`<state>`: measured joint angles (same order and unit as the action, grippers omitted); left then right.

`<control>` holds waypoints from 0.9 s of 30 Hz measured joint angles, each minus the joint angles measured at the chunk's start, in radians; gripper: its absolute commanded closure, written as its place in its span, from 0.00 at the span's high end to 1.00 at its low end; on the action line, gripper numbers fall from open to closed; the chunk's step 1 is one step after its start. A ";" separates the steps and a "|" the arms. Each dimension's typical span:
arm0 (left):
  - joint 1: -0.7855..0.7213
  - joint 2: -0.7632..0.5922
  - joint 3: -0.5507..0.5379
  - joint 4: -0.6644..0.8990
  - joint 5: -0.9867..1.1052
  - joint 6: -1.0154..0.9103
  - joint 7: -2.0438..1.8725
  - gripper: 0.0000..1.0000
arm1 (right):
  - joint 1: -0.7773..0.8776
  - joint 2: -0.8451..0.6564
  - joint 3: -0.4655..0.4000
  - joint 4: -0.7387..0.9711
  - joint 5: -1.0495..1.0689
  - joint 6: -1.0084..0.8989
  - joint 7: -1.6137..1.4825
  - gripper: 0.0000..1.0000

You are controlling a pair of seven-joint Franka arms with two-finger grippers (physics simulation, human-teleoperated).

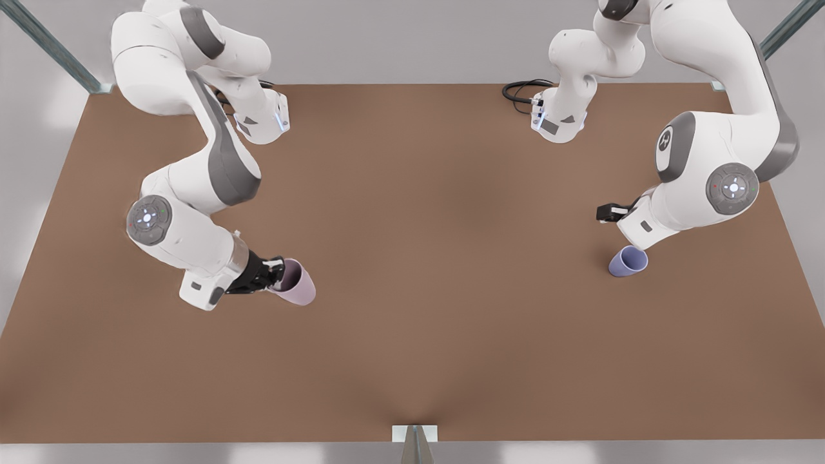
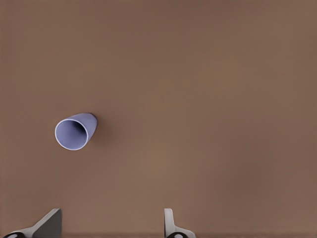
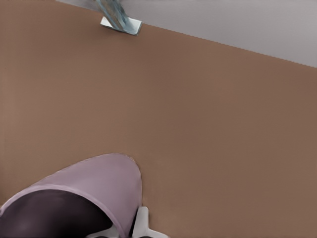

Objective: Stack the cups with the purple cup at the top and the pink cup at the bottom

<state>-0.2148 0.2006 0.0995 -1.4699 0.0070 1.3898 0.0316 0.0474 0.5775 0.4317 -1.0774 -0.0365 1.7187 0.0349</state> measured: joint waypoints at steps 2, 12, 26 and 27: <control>-0.001 0.009 0.004 0.003 0.001 0.004 0.000 1.00 | 0.169 0.128 -0.011 0.161 -0.044 -0.042 0.088 0.21; 0.023 0.050 0.129 0.005 0.001 0.078 0.001 1.00 | 0.601 0.531 -0.173 0.372 -0.103 0.122 0.491 0.21; 0.228 0.077 0.113 -0.393 -0.007 0.493 0.101 1.00 | 0.668 0.594 -0.239 0.367 -0.114 0.254 0.803 1.00; 0.230 0.082 0.113 -0.416 -0.007 0.526 0.113 1.00 | 0.669 0.595 -0.240 0.367 -0.114 0.259 0.818 1.00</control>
<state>0.0151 0.2824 0.2130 -1.8857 -0.0002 1.9157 0.1444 0.7161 1.1726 0.1921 -0.7107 -0.1508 1.9778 0.8526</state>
